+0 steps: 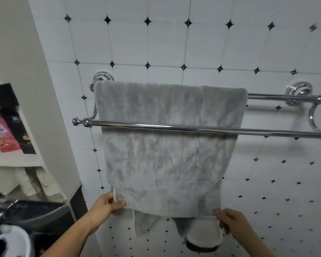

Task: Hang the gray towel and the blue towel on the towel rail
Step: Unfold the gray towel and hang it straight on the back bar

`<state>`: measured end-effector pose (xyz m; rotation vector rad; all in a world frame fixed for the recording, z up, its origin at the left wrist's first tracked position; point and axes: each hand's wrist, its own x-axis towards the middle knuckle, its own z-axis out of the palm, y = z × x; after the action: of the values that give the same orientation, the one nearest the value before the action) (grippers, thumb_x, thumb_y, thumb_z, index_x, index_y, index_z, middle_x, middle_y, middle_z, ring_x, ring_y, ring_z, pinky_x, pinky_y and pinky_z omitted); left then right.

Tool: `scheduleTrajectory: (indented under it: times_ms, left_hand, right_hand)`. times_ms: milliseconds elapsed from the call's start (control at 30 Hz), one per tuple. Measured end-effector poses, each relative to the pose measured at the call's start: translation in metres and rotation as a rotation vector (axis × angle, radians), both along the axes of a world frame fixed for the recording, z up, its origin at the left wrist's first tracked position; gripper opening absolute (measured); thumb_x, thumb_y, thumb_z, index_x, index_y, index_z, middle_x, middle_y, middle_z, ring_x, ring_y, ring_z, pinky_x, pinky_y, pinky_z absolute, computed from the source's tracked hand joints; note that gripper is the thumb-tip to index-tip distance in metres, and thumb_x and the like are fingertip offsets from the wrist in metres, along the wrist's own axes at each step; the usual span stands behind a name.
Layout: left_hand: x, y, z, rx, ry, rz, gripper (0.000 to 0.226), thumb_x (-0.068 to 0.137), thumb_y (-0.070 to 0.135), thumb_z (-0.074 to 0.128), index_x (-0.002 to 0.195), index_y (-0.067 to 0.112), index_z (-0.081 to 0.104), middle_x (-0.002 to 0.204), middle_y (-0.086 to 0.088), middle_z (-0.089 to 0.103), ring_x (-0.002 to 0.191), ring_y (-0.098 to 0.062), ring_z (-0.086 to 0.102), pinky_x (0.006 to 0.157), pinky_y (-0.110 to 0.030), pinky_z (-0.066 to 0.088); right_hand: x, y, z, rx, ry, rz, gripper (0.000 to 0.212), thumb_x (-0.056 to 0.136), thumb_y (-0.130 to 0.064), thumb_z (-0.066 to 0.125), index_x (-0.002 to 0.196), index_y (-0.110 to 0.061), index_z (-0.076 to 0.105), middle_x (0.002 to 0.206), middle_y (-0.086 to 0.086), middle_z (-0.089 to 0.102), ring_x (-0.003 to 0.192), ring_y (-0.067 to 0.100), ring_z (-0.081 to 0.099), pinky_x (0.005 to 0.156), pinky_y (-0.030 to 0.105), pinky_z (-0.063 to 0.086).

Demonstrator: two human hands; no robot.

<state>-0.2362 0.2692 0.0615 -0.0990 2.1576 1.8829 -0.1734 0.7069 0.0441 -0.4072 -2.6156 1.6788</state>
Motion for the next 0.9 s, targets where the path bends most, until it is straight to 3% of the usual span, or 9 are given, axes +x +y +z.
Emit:
scheduleTrajectory:
  times_ms: [133, 233, 300, 400, 500, 567, 633, 733, 900]
  left_hand:
    - [-0.012, -0.006, 0.068, 0.158, 0.117, -0.017, 0.046, 0.067, 0.028, 0.084, 0.109, 0.015, 0.070, 0.109, -0.005, 0.075, 0.101, -0.025, 0.071, 0.079, -0.032, 0.056]
    - [-0.015, -0.005, 0.120, 0.141, 0.222, 0.023, 0.049, 0.066, 0.026, 0.082, 0.112, 0.018, 0.069, 0.109, -0.003, 0.075, 0.099, -0.023, 0.072, 0.082, -0.038, 0.053]
    - [-0.014, -0.004, 0.148, 0.051, 0.264, 0.062, 0.042, 0.072, 0.021, 0.081, 0.111, 0.015, 0.066, 0.106, -0.004, 0.076, 0.097, -0.024, 0.071, 0.081, -0.036, 0.053]
    - [0.000, -0.007, 0.186, -0.289, 0.269, 0.044, 0.024, 0.085, 0.024, 0.073, 0.101, 0.010, 0.062, 0.098, -0.008, 0.072, 0.087, -0.023, 0.069, 0.067, -0.027, 0.049]
    - [0.028, -0.014, 0.234, -0.508, 0.208, -0.067, 0.037, 0.087, 0.039, 0.067, 0.088, 0.003, 0.064, 0.084, -0.010, 0.076, 0.070, -0.025, 0.072, 0.051, -0.022, 0.043]
    - [0.042, -0.017, 0.271, -0.521, 0.260, -0.107, 0.039, 0.088, 0.042, 0.064, 0.085, 0.003, 0.066, 0.076, -0.010, 0.077, 0.059, -0.023, 0.071, 0.045, -0.019, 0.040]
    - [0.044, -0.018, 0.302, -0.459, 0.417, 0.001, 0.034, 0.087, 0.040, 0.064, 0.077, 0.008, 0.066, 0.071, -0.012, 0.075, 0.052, -0.022, 0.068, 0.041, -0.017, 0.035]
    - [0.024, -0.013, 0.329, -0.358, 0.649, 0.361, 0.024, 0.082, 0.028, 0.065, 0.074, 0.006, 0.065, 0.070, -0.008, 0.074, 0.047, -0.022, 0.066, 0.042, -0.020, 0.036]
    - [-0.002, 0.000, 0.333, -0.160, 0.523, 0.396, 0.020, 0.077, 0.021, 0.073, 0.081, 0.003, 0.066, 0.079, -0.015, 0.070, 0.038, -0.017, 0.057, 0.045, -0.020, 0.030]
  right_hand:
    - [-0.002, 0.006, 0.083, 0.181, 0.250, -0.069, 0.044, 0.086, -0.055, 0.061, 0.059, -0.020, 0.068, 0.060, 0.002, 0.069, 0.047, 0.012, 0.059, 0.055, 0.027, 0.049]
    - [-0.003, 0.000, 0.146, 0.200, 0.483, -0.117, 0.034, 0.089, -0.042, 0.065, 0.061, -0.023, 0.069, 0.060, 0.002, 0.068, 0.046, 0.009, 0.056, 0.053, 0.029, 0.048]
    - [-0.003, -0.006, 0.184, 0.220, 0.660, -0.184, 0.034, 0.090, -0.033, 0.066, 0.057, -0.024, 0.068, 0.057, 0.001, 0.065, 0.047, 0.007, 0.056, 0.053, 0.027, 0.046]
    - [0.002, -0.017, 0.241, 0.355, 0.891, -0.344, 0.033, 0.089, -0.042, 0.063, 0.063, -0.022, 0.067, 0.061, 0.000, 0.064, 0.060, 0.020, 0.060, 0.061, 0.034, 0.049]
    - [-0.001, -0.028, 0.293, 0.630, 0.895, -0.477, 0.036, 0.088, -0.053, 0.053, 0.074, -0.023, 0.066, 0.071, -0.005, 0.063, 0.071, 0.024, 0.057, 0.066, 0.035, 0.044]
    - [-0.012, -0.032, 0.314, 0.705, 0.736, -0.471, 0.042, 0.086, -0.059, 0.049, 0.078, -0.022, 0.068, 0.074, -0.002, 0.063, 0.077, 0.030, 0.060, 0.070, 0.037, 0.047]
    - [-0.025, -0.034, 0.324, 0.650, 0.543, -0.383, 0.054, 0.083, -0.064, 0.050, 0.073, -0.014, 0.069, 0.077, 0.009, 0.069, 0.079, 0.036, 0.063, 0.075, 0.042, 0.052]
    - [-0.042, -0.040, 0.328, 0.289, 0.475, -0.296, 0.055, 0.080, -0.056, 0.065, 0.070, -0.001, 0.068, 0.081, 0.018, 0.071, 0.077, 0.033, 0.064, 0.075, 0.042, 0.049]
    - [-0.050, -0.041, 0.325, -0.092, 0.461, -0.315, 0.036, 0.073, -0.048, 0.077, 0.072, -0.014, 0.066, 0.078, -0.004, 0.067, 0.067, 0.013, 0.060, 0.055, 0.026, 0.035]
